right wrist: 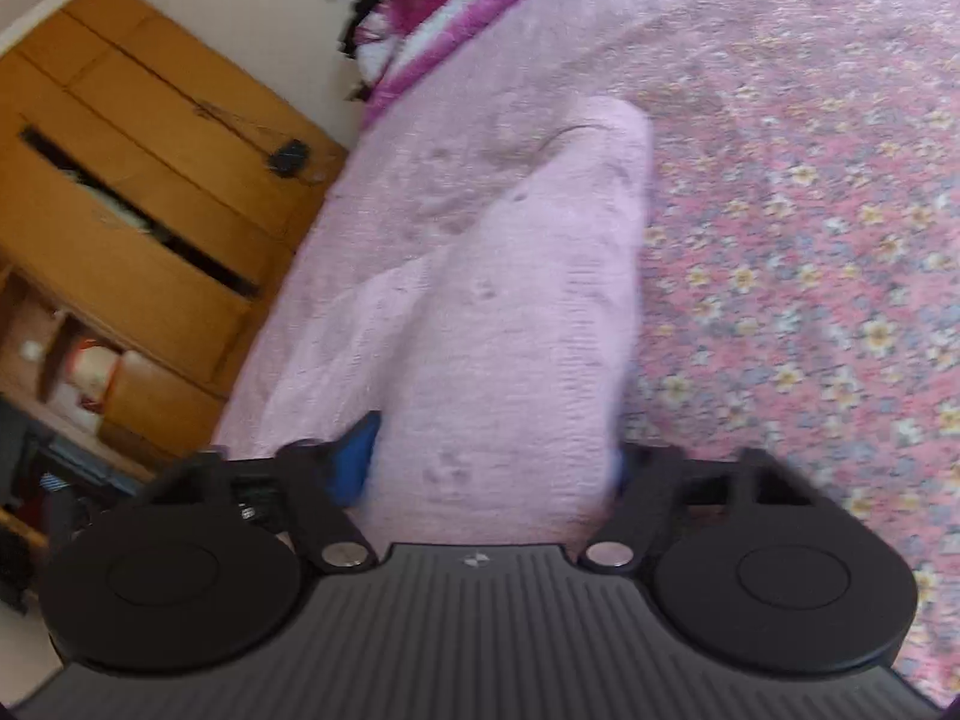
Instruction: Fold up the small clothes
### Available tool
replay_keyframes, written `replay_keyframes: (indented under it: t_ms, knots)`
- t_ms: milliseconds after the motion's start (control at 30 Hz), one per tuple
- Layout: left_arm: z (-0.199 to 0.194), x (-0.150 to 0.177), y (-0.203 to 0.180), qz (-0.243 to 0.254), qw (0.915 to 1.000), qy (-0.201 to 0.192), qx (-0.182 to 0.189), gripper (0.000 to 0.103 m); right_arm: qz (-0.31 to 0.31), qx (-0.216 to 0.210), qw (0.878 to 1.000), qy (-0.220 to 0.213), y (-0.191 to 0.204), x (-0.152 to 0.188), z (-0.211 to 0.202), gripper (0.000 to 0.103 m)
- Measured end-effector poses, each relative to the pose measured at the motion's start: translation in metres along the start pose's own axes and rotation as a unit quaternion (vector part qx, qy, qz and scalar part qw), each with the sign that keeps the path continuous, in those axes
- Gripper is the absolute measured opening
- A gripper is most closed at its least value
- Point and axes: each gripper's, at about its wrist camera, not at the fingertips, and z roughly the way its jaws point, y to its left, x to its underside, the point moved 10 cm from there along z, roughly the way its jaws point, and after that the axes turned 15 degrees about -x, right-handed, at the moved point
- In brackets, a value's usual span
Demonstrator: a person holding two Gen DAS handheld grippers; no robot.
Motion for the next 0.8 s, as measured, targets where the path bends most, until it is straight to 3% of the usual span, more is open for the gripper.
replay_keyframes:
  t_ms: [67,133,267,533,700,800]
  knots:
    - [-0.006,0.0,-0.008,0.007,1.0,-0.006,0.001,0.039,0.0,-0.008,1.0,-0.007,0.01,-0.005,-0.009,0.056]
    - [-0.013,0.001,-0.018,0.007,0.9998,-0.007,0.015,0.038,-0.004,-0.019,1.0,-0.019,0.023,-0.008,-0.023,0.053]
    - [-0.029,0.013,-0.04,0.019,0.9992,-0.001,0.035,0.038,0.017,-0.041,0.999,-0.03,0.046,-0.009,-0.055,0.053]
    - [-0.06,0.062,-0.081,0.057,0.9961,-0.002,0.067,0.038,-0.001,-0.037,0.998,-0.048,0.069,0.012,-0.143,0.053]
    - [-0.052,0.104,-0.092,0.098,0.9937,0.009,0.054,0.038,-0.027,-0.008,0.998,-0.052,0.061,0.041,-0.188,0.053]
    - [-0.04,0.129,-0.088,0.132,0.9907,0.021,0.024,0.038,-0.019,0.018,0.998,-0.049,0.035,0.063,-0.197,0.054]
